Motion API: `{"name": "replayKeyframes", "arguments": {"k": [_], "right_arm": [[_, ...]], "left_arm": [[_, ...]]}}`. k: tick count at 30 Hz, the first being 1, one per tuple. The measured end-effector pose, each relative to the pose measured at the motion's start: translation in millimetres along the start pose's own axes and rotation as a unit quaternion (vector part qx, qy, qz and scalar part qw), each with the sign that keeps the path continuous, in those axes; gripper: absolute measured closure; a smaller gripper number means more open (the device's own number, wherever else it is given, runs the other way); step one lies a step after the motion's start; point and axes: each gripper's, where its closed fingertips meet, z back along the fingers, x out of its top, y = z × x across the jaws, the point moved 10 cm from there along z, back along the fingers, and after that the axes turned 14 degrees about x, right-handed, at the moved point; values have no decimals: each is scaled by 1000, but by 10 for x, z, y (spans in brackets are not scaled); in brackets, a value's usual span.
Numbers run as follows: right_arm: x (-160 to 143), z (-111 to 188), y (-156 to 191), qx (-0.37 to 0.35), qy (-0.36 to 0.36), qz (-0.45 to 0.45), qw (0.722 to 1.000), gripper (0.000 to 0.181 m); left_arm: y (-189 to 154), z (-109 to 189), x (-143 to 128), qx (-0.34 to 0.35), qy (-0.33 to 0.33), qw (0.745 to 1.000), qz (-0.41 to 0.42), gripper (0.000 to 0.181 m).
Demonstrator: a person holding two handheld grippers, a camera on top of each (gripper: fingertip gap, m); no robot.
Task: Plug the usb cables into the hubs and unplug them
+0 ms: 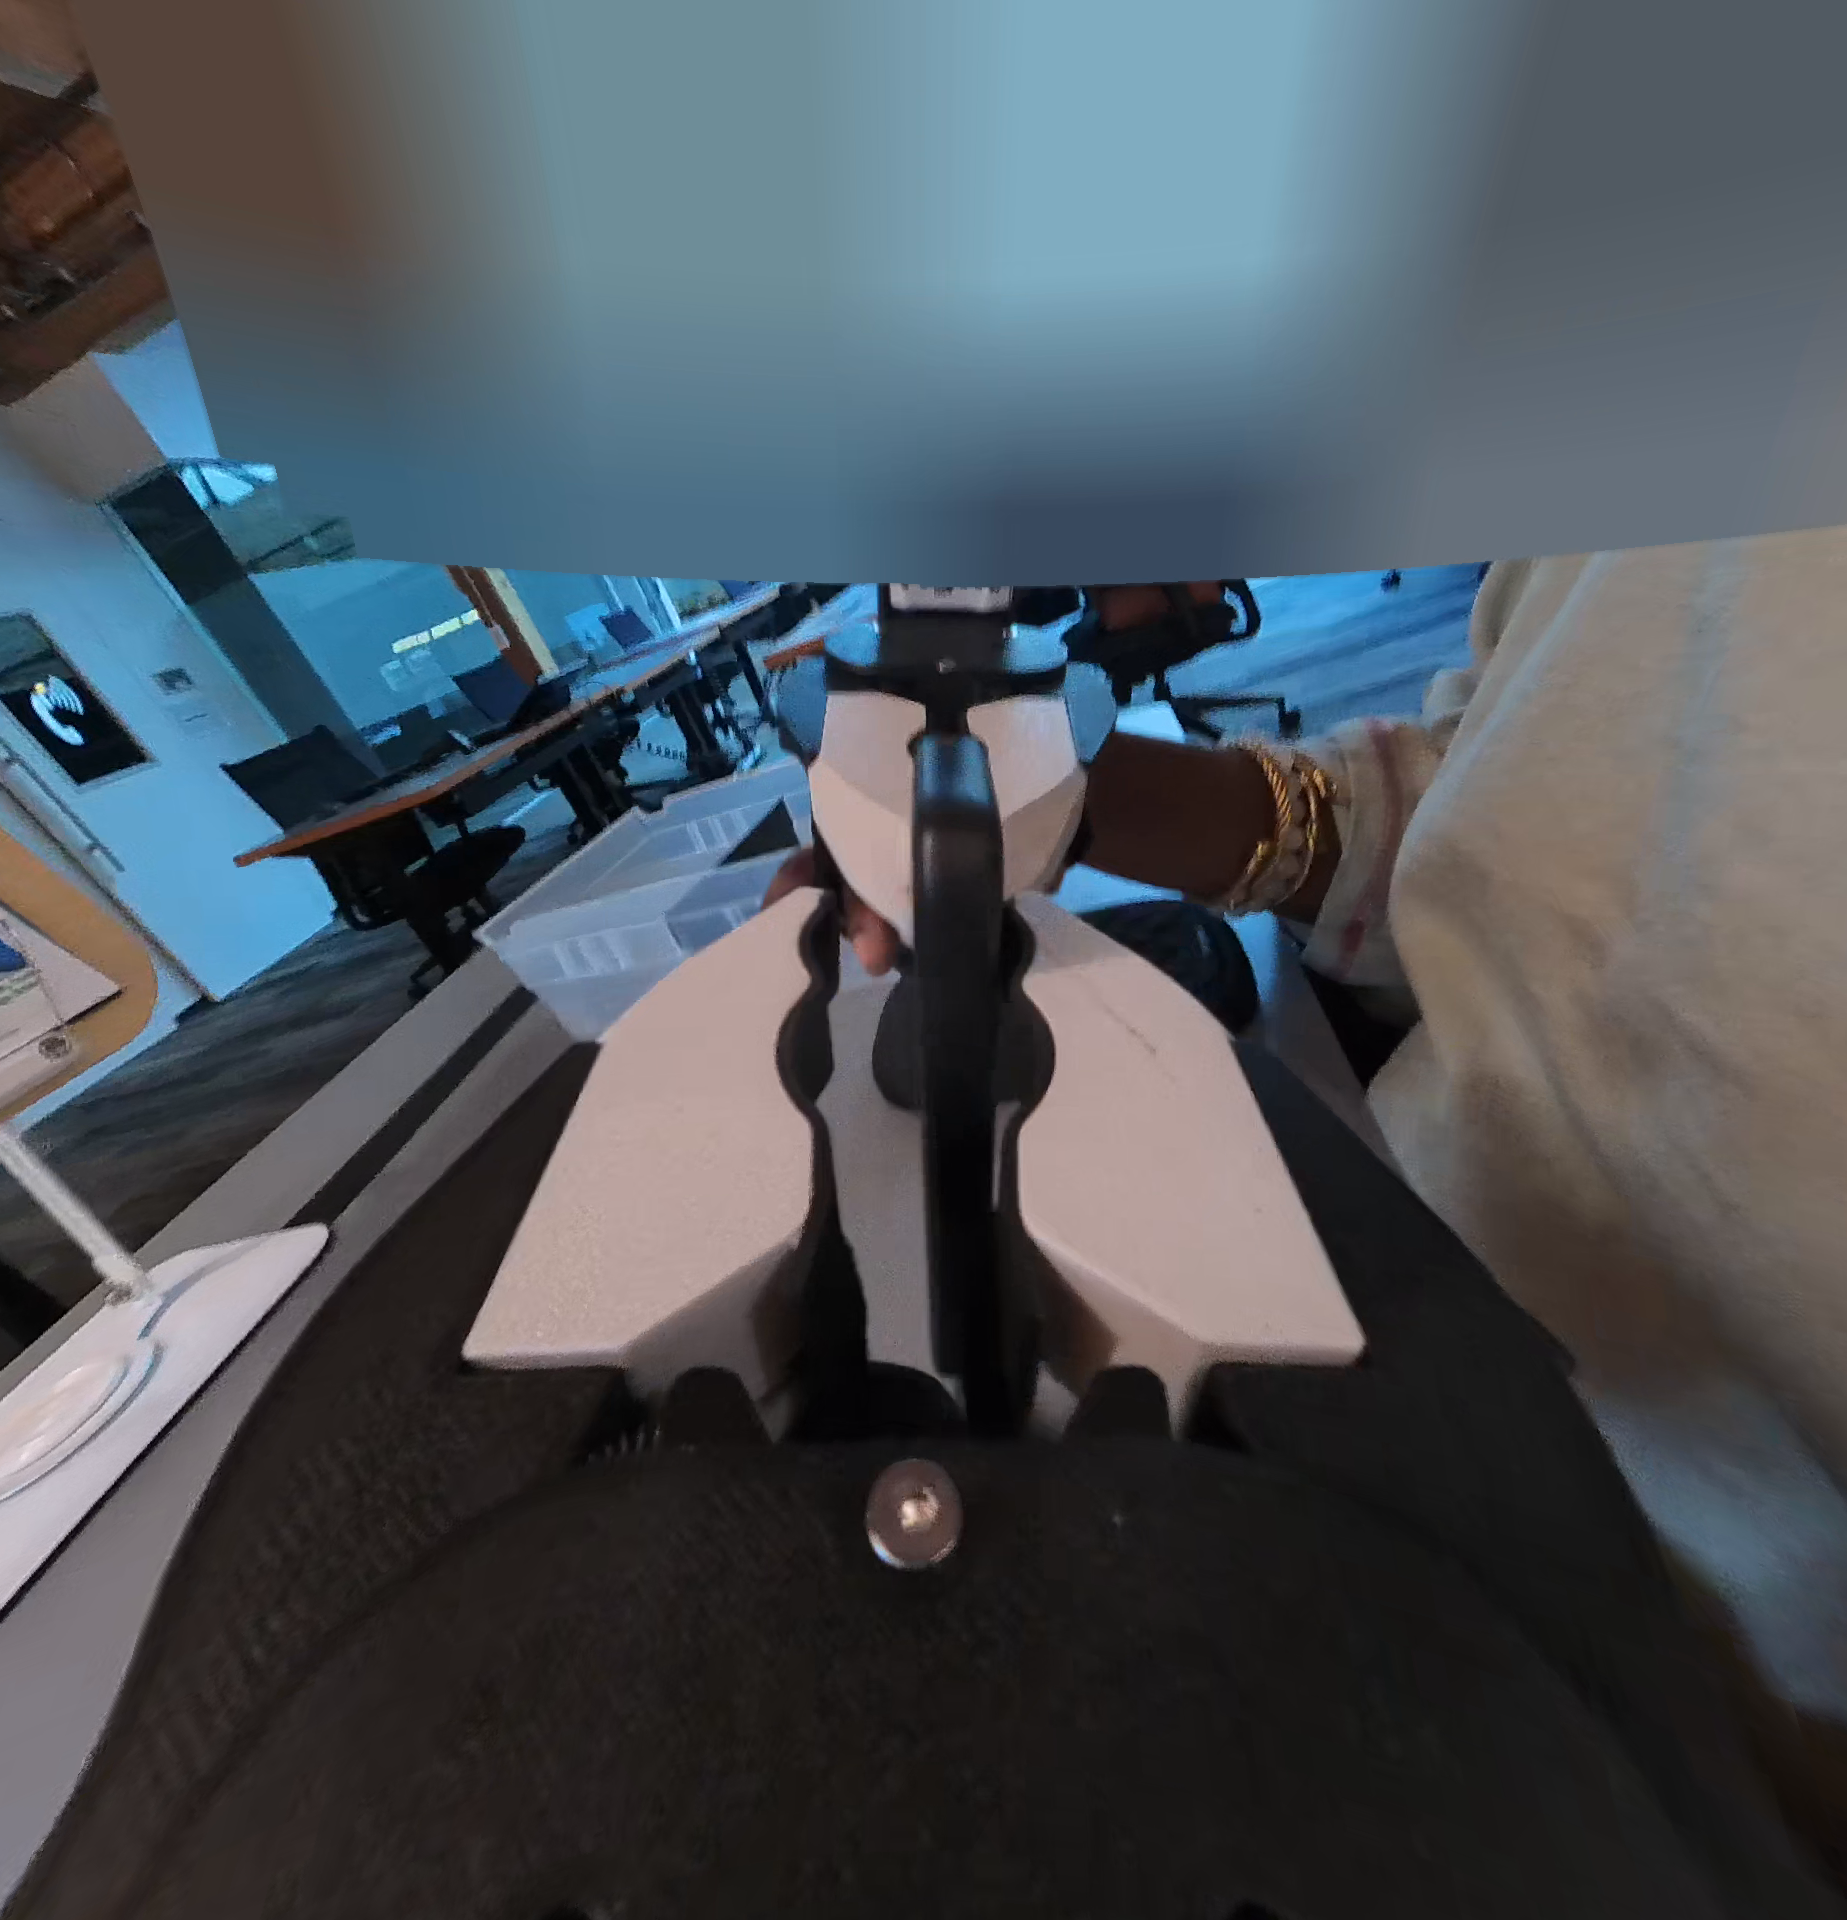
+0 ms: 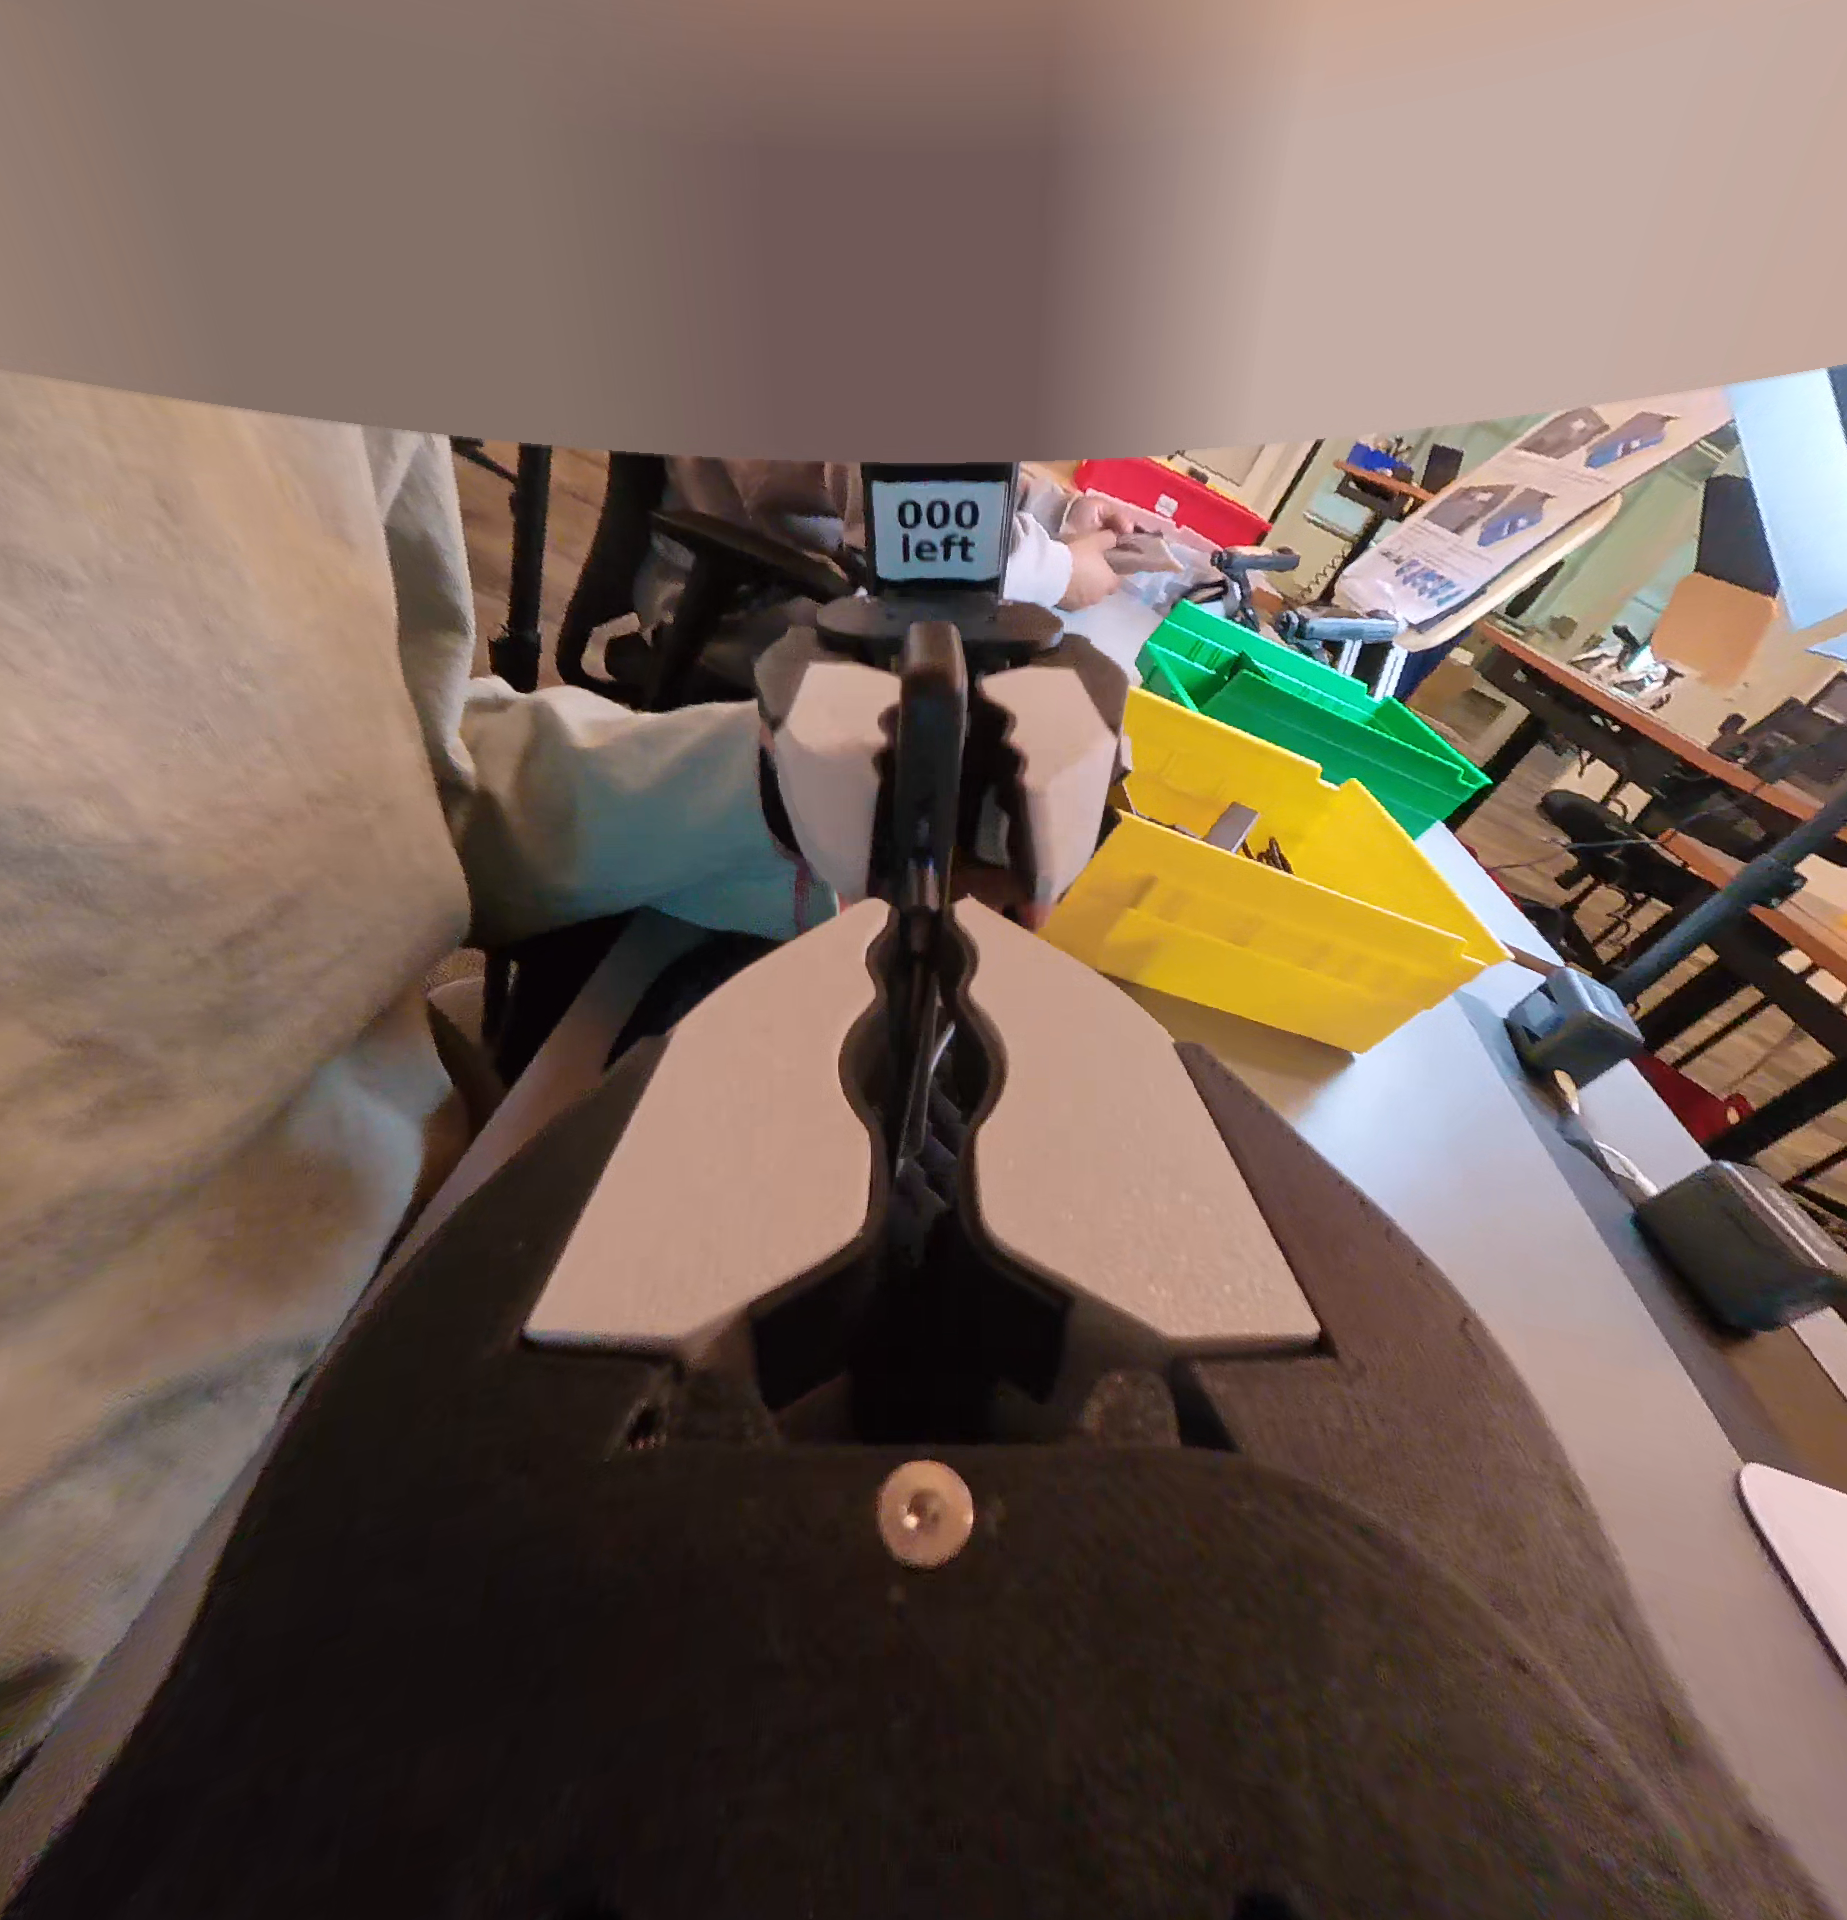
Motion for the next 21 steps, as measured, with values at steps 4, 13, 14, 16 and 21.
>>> {"name": "replayKeyframes", "arguments": {"k": [4, 13, 14, 16, 21], "right_arm": [[-1, 16, 10, -8, -4, 2, 1000, 175], [96, 109, 128, -17, 52, 26, 998, 175], [119, 145, 142, -19, 53, 28, 998, 176], [149, 241, 173, -27, 57, 31, 998, 179], [231, 377, 246, -22, 52, 46, 997, 180]], "left_arm": [[-43, -28, -2, -7, 16, 1000, -22, 169], [-99, -93, 106, -26, 53, 996, -72, 169], [-108, -99, 126, -23, 45, 996, -76, 169], [-123, -92, 162, -15, 38, 996, -82, 169], [-153, -124, 213, -22, 20, 997, -73, 169]]}}
